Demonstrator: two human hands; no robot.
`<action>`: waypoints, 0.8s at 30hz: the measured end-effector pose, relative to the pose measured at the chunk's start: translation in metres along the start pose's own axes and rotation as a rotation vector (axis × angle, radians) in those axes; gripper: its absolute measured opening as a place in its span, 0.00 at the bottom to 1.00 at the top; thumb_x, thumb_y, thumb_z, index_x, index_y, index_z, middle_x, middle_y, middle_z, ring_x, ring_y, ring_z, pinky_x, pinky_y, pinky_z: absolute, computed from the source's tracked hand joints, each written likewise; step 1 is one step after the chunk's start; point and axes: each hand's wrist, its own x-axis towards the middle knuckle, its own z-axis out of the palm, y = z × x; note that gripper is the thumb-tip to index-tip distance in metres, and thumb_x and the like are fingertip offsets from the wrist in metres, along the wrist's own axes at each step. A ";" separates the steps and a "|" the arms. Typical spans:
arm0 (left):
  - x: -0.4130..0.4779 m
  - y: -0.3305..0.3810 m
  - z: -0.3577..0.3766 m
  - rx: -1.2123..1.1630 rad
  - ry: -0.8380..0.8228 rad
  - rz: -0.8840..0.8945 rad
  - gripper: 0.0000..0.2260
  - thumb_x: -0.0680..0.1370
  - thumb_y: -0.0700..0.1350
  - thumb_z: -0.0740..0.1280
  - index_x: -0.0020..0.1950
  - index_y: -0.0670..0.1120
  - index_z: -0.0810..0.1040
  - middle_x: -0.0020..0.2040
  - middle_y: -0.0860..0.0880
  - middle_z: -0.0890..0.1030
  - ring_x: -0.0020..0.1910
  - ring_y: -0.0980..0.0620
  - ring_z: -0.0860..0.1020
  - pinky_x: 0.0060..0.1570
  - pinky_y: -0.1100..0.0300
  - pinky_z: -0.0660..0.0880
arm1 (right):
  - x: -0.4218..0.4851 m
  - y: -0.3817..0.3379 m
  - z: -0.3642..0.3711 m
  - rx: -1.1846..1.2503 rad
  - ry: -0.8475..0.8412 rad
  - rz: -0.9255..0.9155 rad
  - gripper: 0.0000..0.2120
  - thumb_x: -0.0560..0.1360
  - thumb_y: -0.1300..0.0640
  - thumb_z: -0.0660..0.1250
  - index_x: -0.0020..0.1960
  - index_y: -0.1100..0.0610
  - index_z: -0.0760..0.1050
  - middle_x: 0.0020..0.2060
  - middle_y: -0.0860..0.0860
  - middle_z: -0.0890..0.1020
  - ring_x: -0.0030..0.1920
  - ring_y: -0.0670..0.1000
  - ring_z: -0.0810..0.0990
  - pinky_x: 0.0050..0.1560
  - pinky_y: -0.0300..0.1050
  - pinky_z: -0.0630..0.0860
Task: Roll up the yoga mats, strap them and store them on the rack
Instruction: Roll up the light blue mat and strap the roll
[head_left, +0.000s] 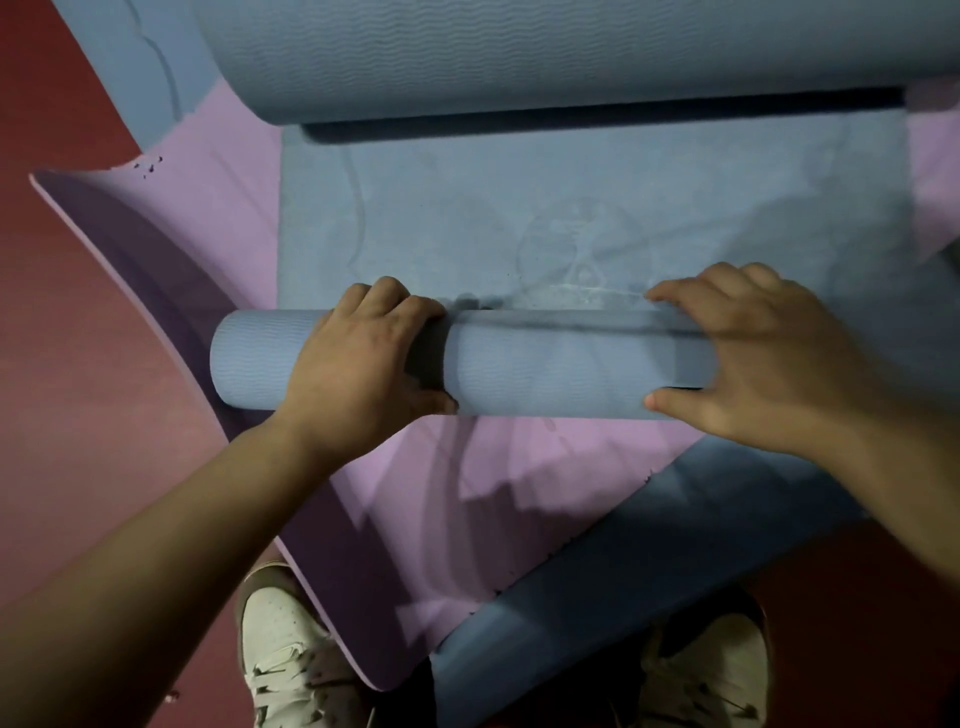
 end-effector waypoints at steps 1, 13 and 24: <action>0.001 0.000 -0.001 -0.016 0.001 -0.004 0.36 0.60 0.60 0.80 0.64 0.49 0.75 0.54 0.50 0.74 0.53 0.47 0.72 0.54 0.47 0.74 | 0.000 -0.001 -0.002 -0.002 0.014 0.002 0.37 0.59 0.40 0.78 0.65 0.51 0.72 0.56 0.50 0.77 0.57 0.56 0.73 0.59 0.54 0.69; 0.002 0.006 0.000 0.046 0.019 0.049 0.27 0.69 0.49 0.76 0.66 0.42 0.75 0.61 0.43 0.72 0.58 0.42 0.70 0.59 0.47 0.72 | -0.001 0.001 -0.003 -0.061 0.051 -0.013 0.30 0.66 0.39 0.71 0.65 0.50 0.76 0.55 0.49 0.79 0.56 0.57 0.73 0.57 0.55 0.70; 0.003 0.012 0.006 0.264 -0.034 0.061 0.49 0.59 0.62 0.80 0.73 0.40 0.67 0.65 0.40 0.73 0.64 0.38 0.71 0.70 0.43 0.66 | -0.004 -0.001 0.004 -0.114 0.070 -0.014 0.38 0.65 0.37 0.72 0.68 0.55 0.72 0.62 0.53 0.78 0.61 0.60 0.74 0.59 0.57 0.73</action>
